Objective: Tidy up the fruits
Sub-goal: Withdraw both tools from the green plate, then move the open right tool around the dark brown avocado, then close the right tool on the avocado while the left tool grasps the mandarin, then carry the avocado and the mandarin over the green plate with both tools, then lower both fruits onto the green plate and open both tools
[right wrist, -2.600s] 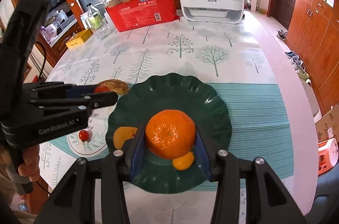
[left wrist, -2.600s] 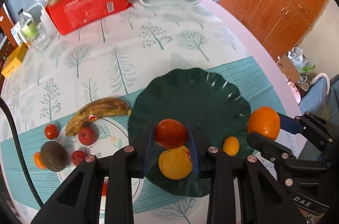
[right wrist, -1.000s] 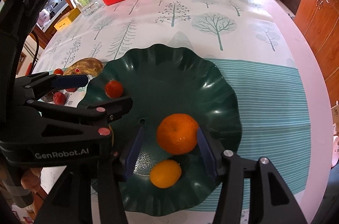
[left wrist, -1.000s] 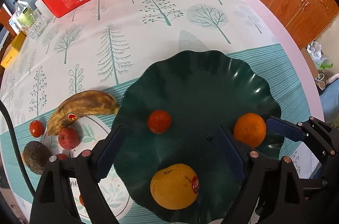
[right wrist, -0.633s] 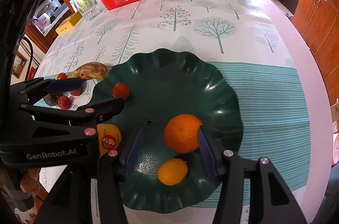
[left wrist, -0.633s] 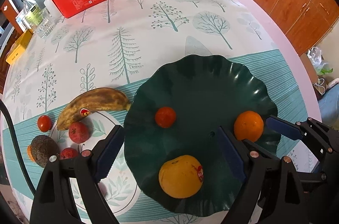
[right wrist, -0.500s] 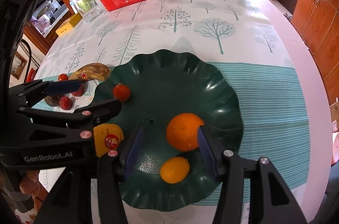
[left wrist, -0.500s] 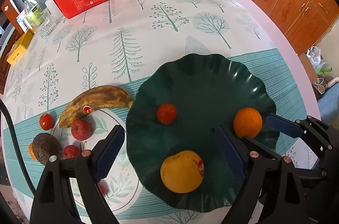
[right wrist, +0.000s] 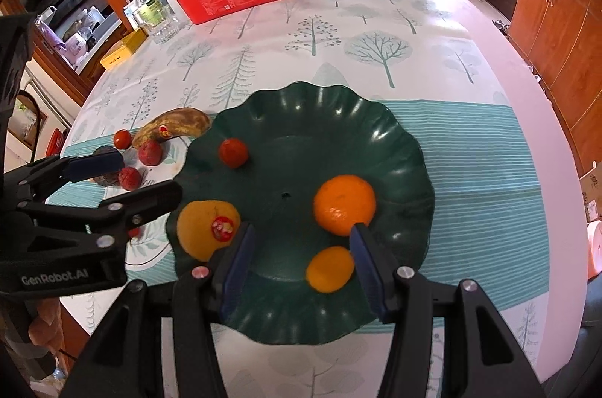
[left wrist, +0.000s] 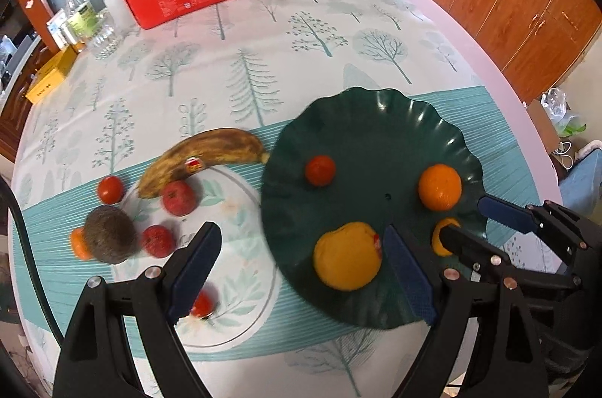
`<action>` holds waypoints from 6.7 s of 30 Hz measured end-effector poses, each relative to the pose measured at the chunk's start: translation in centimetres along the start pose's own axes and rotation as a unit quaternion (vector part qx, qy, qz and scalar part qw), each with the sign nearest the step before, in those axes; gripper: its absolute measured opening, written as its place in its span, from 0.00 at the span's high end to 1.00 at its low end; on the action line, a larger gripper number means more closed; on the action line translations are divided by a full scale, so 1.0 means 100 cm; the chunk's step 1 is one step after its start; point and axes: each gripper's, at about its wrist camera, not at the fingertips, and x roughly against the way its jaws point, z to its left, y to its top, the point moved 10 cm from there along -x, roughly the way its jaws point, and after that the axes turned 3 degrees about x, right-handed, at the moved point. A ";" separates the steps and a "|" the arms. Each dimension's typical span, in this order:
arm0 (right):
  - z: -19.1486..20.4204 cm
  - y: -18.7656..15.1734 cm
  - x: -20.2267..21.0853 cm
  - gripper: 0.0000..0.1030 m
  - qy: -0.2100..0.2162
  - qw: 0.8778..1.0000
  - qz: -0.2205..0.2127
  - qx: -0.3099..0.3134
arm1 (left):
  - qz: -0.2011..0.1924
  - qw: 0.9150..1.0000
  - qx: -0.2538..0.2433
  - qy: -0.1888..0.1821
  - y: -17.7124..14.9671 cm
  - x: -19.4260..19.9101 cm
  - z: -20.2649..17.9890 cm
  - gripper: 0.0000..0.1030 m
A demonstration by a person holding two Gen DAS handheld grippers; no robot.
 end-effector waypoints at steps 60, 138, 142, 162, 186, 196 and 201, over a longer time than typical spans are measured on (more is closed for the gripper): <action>0.276 0.063 -0.086 0.47 0.040 0.999 0.031 0.003 | -0.023 0.999 0.002 -0.028 -0.045 -0.001 0.296 0.15; 0.182 0.017 -0.008 0.38 0.038 0.999 -0.015 0.028 | -0.024 0.996 -0.051 -0.067 -0.020 0.035 0.139 0.63; 0.137 0.021 0.008 0.38 0.028 0.999 -0.025 0.016 | -0.032 0.995 -0.062 -0.074 -0.006 0.039 0.090 0.63; -0.045 0.065 -0.036 0.38 0.024 0.999 -0.006 -0.044 | 0.003 0.998 -0.037 -0.049 0.050 -0.052 -0.037 0.63; -0.050 0.046 -0.059 0.37 0.035 0.999 0.031 -0.009 | 0.055 0.997 -0.046 -0.032 0.061 -0.107 -0.052 0.45; -0.041 0.058 -0.037 0.37 0.023 1.000 -0.005 0.015 | 0.040 0.998 -0.049 -0.024 0.052 -0.089 -0.042 0.31; -0.034 0.056 -0.032 0.37 0.019 0.999 -0.009 0.026 | 0.035 0.998 -0.047 -0.021 0.048 -0.080 -0.037 0.29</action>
